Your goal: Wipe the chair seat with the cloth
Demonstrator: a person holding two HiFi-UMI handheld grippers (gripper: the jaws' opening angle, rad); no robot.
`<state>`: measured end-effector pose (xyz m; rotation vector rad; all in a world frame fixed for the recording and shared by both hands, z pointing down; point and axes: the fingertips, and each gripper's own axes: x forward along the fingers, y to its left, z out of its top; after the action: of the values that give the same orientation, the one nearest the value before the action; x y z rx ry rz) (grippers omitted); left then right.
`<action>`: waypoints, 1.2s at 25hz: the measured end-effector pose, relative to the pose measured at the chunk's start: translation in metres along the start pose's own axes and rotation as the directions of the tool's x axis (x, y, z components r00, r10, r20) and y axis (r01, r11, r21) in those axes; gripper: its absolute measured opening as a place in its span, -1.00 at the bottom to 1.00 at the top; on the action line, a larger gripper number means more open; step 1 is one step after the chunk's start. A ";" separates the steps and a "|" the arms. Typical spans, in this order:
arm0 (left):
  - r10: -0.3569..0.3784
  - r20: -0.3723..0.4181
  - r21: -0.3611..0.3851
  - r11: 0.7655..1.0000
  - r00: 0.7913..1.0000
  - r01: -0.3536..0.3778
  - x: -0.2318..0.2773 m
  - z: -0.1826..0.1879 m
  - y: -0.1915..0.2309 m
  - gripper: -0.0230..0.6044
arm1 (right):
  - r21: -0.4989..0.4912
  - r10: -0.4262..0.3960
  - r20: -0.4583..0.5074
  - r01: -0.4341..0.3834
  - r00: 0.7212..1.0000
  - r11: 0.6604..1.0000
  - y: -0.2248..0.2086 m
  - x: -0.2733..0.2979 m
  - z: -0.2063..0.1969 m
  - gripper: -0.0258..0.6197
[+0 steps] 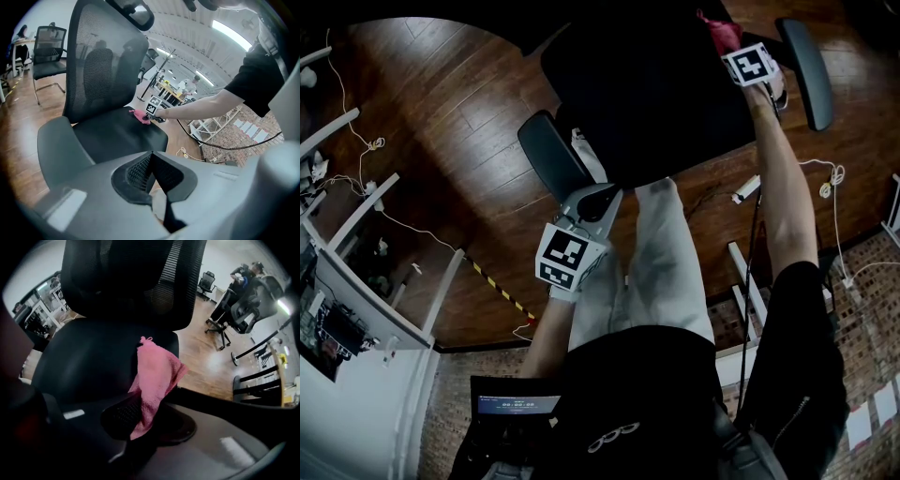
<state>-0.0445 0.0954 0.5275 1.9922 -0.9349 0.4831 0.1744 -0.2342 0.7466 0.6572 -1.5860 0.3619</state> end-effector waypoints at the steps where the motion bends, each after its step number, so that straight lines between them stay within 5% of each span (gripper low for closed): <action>1: 0.000 0.000 0.000 1.000 1.000 0.000 0.000 -0.001 0.000 -0.96 | -0.023 -0.050 -0.015 0.049 0.999 0.999 -0.007 -0.003 -0.001 -0.70; 6: 0.005 -0.001 -0.006 1.000 1.000 -0.005 -0.004 -0.005 0.005 -0.96 | -0.100 -0.202 -0.067 0.195 0.977 0.976 -0.024 -0.011 -0.004 -0.71; 11: 0.007 -0.002 -0.028 1.000 1.000 -0.007 -0.008 -0.015 0.010 -0.96 | -0.208 -0.253 -0.059 0.236 0.966 0.949 -0.008 -0.010 -0.007 -0.72; 21: 0.008 0.016 -0.047 0.999 1.000 -0.007 -0.012 -0.019 0.013 -0.96 | -0.330 -0.075 -0.006 0.069 0.997 0.942 0.126 0.007 0.011 -0.72; 30: 0.000 0.020 -0.053 0.999 1.000 0.001 -0.009 -0.024 0.009 -0.96 | -0.343 0.118 0.026 -0.102 0.993 0.934 0.244 -0.005 0.034 -0.72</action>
<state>-0.0566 0.1165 0.5398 1.9523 -0.9498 0.4345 0.0000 -0.0623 0.7727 0.3113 -1.6830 0.1461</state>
